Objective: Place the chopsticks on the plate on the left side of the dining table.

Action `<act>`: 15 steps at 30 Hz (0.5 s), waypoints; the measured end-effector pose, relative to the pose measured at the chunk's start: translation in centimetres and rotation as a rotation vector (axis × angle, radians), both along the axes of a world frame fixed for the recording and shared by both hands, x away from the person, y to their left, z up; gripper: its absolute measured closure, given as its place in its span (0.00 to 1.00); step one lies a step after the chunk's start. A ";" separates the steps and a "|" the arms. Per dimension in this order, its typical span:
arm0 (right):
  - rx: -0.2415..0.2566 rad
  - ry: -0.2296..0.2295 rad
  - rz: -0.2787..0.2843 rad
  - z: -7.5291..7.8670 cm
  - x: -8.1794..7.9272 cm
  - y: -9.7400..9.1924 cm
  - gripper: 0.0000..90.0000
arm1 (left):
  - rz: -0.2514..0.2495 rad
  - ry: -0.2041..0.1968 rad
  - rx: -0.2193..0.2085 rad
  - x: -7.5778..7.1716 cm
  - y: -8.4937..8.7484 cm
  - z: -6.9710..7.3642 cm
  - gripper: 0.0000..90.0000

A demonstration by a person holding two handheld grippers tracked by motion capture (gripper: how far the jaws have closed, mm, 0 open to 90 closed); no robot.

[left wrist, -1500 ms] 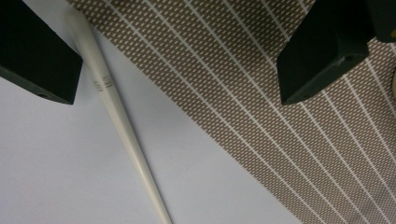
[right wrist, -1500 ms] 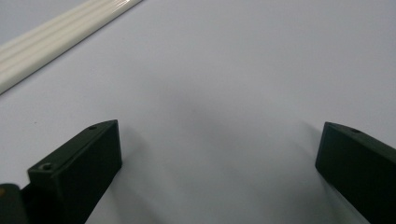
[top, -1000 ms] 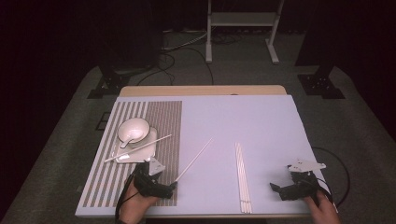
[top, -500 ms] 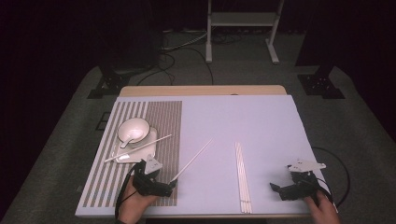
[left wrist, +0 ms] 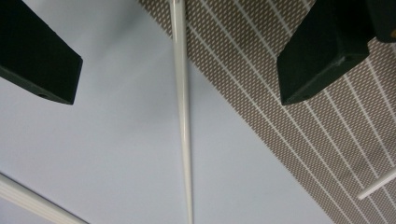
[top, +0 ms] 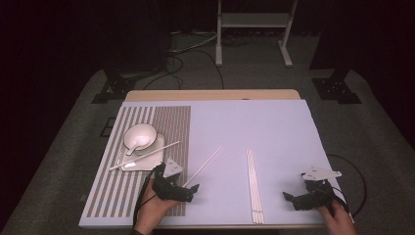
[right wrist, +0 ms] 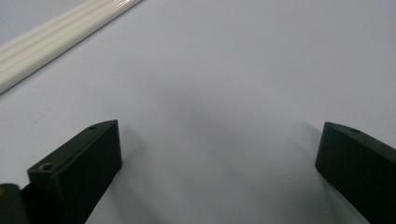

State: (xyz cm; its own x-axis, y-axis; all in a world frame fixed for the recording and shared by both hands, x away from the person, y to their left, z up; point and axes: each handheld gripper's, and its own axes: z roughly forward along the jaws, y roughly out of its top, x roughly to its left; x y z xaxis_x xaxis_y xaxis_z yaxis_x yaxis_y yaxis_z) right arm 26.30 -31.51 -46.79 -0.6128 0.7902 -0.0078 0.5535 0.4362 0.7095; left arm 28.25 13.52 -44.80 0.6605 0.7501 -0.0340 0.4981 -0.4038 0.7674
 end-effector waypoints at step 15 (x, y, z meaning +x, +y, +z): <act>0.000 0.001 0.000 0.0 0.0 0.0 0.00 | -0.019 -0.011 -0.002 1.6 -2.0 -0.6 0.00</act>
